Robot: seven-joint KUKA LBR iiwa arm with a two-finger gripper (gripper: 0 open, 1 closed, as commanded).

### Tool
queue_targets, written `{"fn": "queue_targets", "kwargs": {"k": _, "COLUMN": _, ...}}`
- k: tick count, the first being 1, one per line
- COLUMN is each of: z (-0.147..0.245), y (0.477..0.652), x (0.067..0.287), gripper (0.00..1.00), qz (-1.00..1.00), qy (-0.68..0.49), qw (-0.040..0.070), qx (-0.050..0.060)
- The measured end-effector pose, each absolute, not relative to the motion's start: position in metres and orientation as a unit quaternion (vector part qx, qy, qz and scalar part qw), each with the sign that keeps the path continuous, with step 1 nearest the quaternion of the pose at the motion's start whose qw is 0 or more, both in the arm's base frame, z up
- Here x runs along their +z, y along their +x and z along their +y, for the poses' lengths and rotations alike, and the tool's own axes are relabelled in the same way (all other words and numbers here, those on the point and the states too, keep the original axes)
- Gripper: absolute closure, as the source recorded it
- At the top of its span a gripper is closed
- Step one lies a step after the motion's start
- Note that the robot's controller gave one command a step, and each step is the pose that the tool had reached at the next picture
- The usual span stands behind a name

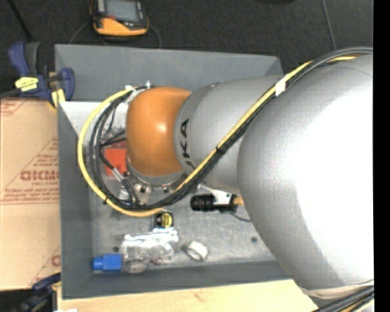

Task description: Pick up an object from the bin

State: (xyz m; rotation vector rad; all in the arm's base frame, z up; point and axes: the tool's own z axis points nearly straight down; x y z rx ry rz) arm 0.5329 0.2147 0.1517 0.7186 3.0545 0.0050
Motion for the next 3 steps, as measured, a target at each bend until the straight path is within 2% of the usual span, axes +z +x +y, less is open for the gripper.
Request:
{"fn": "queue_targets", "kwargs": {"k": 1, "z": 0.214, "y": 0.533, "x": 0.151, "gripper": 0.0, "qz": 0.974, "qy": 0.229, "qw": 0.001, "qx": 0.001}}
{"fn": "queue_targets", "kwargs": {"k": 2, "z": 0.205, "y": 0.479, "x": 0.071, "gripper": 0.0, "qz": 0.996, "qy": 0.086, "qw": 0.001, "qx": 0.001}}
{"fn": "queue_targets", "kwargs": {"k": 3, "z": 0.193, "y": 0.489, "x": 0.072, "gripper": 0.0, "qz": 1.0, "qy": 0.016, "qw": 0.003, "qx": 0.001}}
